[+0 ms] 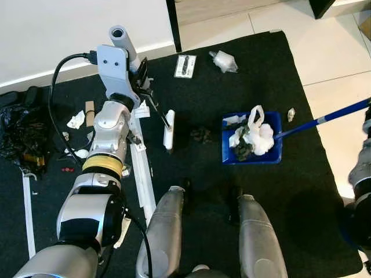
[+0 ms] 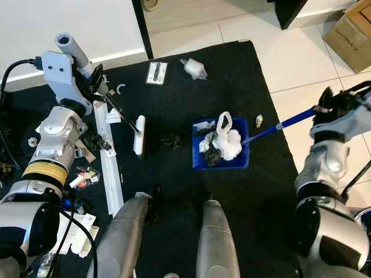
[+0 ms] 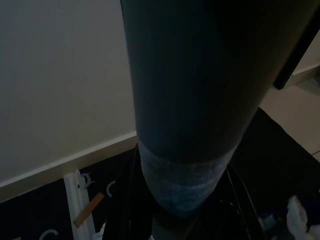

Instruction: Sweep floor

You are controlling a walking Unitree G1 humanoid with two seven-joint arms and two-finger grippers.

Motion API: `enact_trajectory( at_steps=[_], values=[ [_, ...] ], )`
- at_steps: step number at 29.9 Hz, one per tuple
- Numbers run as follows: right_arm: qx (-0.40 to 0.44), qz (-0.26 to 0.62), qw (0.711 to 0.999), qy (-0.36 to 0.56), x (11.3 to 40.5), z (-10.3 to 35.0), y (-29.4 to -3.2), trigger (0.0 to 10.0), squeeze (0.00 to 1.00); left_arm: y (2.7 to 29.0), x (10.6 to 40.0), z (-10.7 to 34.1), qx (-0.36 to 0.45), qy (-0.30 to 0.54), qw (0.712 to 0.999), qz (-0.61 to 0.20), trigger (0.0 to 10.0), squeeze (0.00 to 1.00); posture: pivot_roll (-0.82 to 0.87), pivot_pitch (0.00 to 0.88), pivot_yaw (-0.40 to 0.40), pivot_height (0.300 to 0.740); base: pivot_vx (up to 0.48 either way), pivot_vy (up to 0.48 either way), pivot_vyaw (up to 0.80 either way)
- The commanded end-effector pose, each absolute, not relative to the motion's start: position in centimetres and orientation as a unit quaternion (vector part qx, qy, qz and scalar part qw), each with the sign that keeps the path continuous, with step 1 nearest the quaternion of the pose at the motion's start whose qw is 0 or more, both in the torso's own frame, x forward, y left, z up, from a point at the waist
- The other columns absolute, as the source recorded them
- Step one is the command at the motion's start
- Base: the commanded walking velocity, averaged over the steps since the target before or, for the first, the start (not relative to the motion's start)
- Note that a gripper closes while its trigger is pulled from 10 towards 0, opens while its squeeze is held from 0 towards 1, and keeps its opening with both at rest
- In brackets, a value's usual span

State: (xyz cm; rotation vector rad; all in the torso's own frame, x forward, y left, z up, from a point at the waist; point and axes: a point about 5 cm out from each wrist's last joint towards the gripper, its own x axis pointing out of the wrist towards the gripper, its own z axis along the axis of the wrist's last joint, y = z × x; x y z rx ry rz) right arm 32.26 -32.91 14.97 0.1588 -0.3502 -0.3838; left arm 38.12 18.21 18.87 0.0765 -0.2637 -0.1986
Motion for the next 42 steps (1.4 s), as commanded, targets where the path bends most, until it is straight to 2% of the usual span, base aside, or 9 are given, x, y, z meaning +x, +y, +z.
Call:
enact_trajectory(
  at_steps=[1, 20, 22, 24, 27, 28, 31, 37, 42],
  values=[
    [0.080, -0.209, 0.963, -0.151, 31.3, 13.2, -33.0, 10.0, 0.00, 17.8, 37.9, 17.5, 0.036, -0.110, 0.988, -0.098, 10.0, 0.00, 0.15, 0.469, 0.077, 0.740, 0.000, 0.000, 0.00],
    [0.051, -0.205, 0.971, -0.116, 30.3, 10.9, -32.1, 10.0, 0.00, 11.6, 37.8, 15.8, 0.011, -0.045, 0.988, -0.144, 10.0, 0.00, 0.16, 0.460, 0.083, 0.740, 0.000, 0.000, 0.00],
    [0.051, -0.206, 0.971, -0.111, 30.2, 10.5, -31.9, 10.0, 0.00, 9.5, 37.6, 15.1, 0.014, -0.007, 0.988, -0.155, 10.0, 0.00, 0.16, 0.451, 0.082, 0.740, 0.000, 0.000, 0.00],
    [0.051, -0.206, 0.971, -0.111, 30.2, 10.5, -31.9, 10.0, 0.00, 9.5, 37.6, 15.1, 0.014, -0.007, 0.988, -0.155, 10.0, 0.00, 0.16, 0.451, 0.082, 0.740, 0.000, 0.000, 0.00],
    [0.051, -0.207, 0.971, -0.108, 30.3, 10.4, -31.7, 10.0, 0.00, 6.5, 37.2, 15.3, 0.002, 0.023, 0.983, -0.184, 10.0, 0.00, 0.16, 0.452, 0.081, 0.740, 0.000, 0.000, 0.00],
    [0.051, -0.207, 0.971, -0.108, 30.3, 10.4, -31.7, 10.0, 0.00, 6.5, 37.2, 15.3, 0.002, 0.023, 0.983, -0.184, 10.0, 0.00, 0.16, 0.452, 0.081, 0.740, 0.000, 0.000, 0.00],
    [0.052, -0.207, 0.971, -0.107, 30.4, 10.4, -31.6, 10.0, 0.00, 3.4, 36.6, 16.9, -0.026, 0.038, 0.971, -0.236, 10.0, 0.00, 0.16, 0.448, 0.081, 0.740, 0.000, 0.000, 0.00],
    [0.052, -0.209, 0.971, -0.104, 30.4, 10.4, -31.5, 10.0, 0.00, -0.1, 34.7, 21.3, -0.104, 0.051, 0.944, -0.308, 10.0, 0.00, 0.16, 0.439, 0.079, 0.740, 0.000, 0.000, 0.00],
    [0.054, -0.210, 0.971, -0.103, 30.5, 10.3, -31.4, 10.0, 0.00, 0.0, 34.8, 25.1, -0.161, 0.018, 0.940, -0.302, 10.0, 0.00, 0.16, 0.436, 0.077, 0.740, 0.000, 0.000, 0.00]
  ],
)
